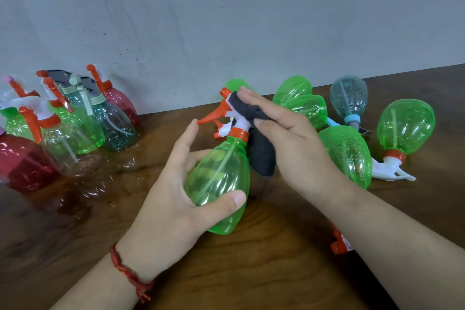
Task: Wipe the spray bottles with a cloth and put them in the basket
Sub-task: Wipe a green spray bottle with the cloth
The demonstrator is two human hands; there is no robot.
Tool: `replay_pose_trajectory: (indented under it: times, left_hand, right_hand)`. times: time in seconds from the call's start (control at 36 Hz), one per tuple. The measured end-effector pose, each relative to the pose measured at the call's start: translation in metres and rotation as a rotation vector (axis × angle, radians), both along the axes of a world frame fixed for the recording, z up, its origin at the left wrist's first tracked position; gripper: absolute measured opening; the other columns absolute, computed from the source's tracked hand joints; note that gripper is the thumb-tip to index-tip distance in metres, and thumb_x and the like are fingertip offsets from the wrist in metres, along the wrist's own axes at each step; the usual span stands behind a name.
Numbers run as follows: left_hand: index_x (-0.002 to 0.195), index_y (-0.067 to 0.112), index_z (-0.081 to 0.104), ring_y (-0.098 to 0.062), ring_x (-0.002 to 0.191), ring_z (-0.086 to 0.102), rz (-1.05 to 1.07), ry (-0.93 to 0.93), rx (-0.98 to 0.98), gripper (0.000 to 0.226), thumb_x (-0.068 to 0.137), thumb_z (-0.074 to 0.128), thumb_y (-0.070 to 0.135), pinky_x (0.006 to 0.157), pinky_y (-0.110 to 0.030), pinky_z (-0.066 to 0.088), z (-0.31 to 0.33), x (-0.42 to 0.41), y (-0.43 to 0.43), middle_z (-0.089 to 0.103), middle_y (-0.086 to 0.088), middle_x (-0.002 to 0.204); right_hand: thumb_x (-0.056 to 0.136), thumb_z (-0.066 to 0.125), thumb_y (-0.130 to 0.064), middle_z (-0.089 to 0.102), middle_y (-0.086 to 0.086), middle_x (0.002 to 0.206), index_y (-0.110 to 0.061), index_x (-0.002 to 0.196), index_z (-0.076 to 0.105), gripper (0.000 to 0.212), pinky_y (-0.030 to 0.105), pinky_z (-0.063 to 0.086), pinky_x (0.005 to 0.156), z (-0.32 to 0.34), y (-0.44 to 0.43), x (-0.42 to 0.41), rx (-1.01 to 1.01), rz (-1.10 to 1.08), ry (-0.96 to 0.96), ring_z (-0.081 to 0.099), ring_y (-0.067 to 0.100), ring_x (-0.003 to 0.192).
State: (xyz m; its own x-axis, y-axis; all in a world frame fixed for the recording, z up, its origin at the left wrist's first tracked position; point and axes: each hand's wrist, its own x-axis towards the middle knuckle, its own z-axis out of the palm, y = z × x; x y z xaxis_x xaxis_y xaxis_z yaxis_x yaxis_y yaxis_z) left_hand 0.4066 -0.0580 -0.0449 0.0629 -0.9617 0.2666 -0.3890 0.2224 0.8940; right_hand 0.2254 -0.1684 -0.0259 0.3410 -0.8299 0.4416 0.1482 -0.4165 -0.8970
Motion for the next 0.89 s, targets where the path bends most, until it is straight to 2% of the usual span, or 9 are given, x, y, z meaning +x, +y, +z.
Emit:
replay_pose_trajectory:
  times: [0.08,0.14,0.25,0.33,0.42,0.47,0.61,0.75,0.89]
  left_hand:
    - [0.164,0.054,0.018,-0.011,0.126,0.068,-0.053,-0.023,0.020,0.122,0.067,0.092,0.051,0.109,-0.040,0.049,0.000,0.006,-0.002,0.068,0.017,0.139]
    - [0.164,0.053,0.018,-0.015,0.127,0.069,-0.077,-0.013,0.040,0.122,0.068,0.092,0.048,0.110,-0.043,0.049,0.001,0.011,-0.004,0.068,0.014,0.139]
    - [0.166,0.048,0.020,-0.019,0.127,0.069,-0.100,0.015,0.053,0.122,0.067,0.092,0.041,0.111,-0.047,0.049,0.002,0.018,-0.005,0.069,0.009,0.139]
    - [0.165,0.047,0.025,-0.017,0.125,0.071,-0.026,0.031,0.002,0.122,0.064,0.094,0.043,0.109,-0.046,0.051,0.001,0.015,-0.007,0.070,0.011,0.137]
    - [0.166,0.044,0.028,-0.014,0.120,0.073,0.130,0.130,-0.069,0.124,0.063,0.098,0.043,0.107,-0.048,0.054,0.000,0.013,-0.010,0.073,0.012,0.131]
    - [0.166,0.043,0.027,-0.011,0.121,0.072,0.160,0.121,-0.086,0.123,0.068,0.101,0.039,0.109,-0.047,0.053,0.000,0.015,-0.011,0.074,0.013,0.130]
    - [0.167,0.048,0.020,-0.006,0.123,0.069,0.174,0.005,-0.109,0.126,0.069,0.100,0.041,0.109,-0.038,0.052,0.000,0.015,-0.010,0.069,0.018,0.135]
    - [0.167,0.050,0.014,0.006,0.122,0.064,0.169,-0.150,-0.135,0.125,0.071,0.093,0.040,0.101,-0.006,0.044,-0.002,0.010,-0.009,0.062,0.031,0.133]
    - [0.167,0.049,0.016,0.001,0.126,0.063,0.101,-0.170,-0.142,0.124,0.068,0.091,0.049,0.103,-0.007,0.044,-0.004,0.003,-0.005,0.062,0.028,0.135]
  right_hand:
    - [0.107,0.040,0.002,0.076,0.000,0.127,-0.014,0.139,0.067,0.045,0.039,0.056,0.105,0.005,0.000,-0.002,0.283,0.090,-0.215,0.070,0.024,0.122]
    - [0.108,0.038,-0.002,0.075,0.009,0.127,-0.013,0.139,0.066,0.044,0.053,0.057,0.099,0.006,0.000,-0.004,0.375,0.162,-0.269,0.069,0.039,0.120]
    - [0.107,0.039,-0.006,0.073,0.013,0.130,-0.015,0.140,0.066,0.043,0.063,0.053,0.098,0.006,-0.001,-0.005,0.425,0.217,-0.284,0.070,0.041,0.118]
    - [0.103,0.044,-0.001,0.074,0.006,0.130,-0.014,0.135,0.070,0.043,0.051,0.050,0.112,0.002,-0.002,-0.001,0.301,0.121,-0.245,0.068,0.030,0.125]
    - [0.094,0.047,0.006,0.072,-0.006,0.134,-0.012,0.124,0.076,0.045,0.034,0.038,0.123,-0.007,0.001,0.003,0.065,-0.022,-0.034,0.060,0.007,0.134]
    - [0.096,0.047,0.010,0.073,-0.010,0.132,-0.012,0.122,0.078,0.046,0.029,0.039,0.121,-0.010,0.001,0.002,0.025,-0.068,0.045,0.060,0.001,0.131]
    - [0.099,0.049,-0.002,0.076,-0.014,0.122,-0.021,0.123,0.078,0.042,0.033,0.047,0.114,-0.008,0.002,0.002,0.003,-0.155,0.000,0.066,0.002,0.122]
    - [0.102,0.046,0.003,0.064,-0.011,0.144,-0.015,0.136,0.069,0.045,0.018,0.037,0.118,-0.013,0.002,0.006,-0.103,-0.217,-0.035,0.052,-0.003,0.139]
    - [0.105,0.047,0.008,0.050,-0.008,0.157,-0.016,0.144,0.064,0.049,0.008,0.032,0.114,-0.012,0.002,0.005,-0.281,-0.148,0.146,0.042,-0.012,0.142]
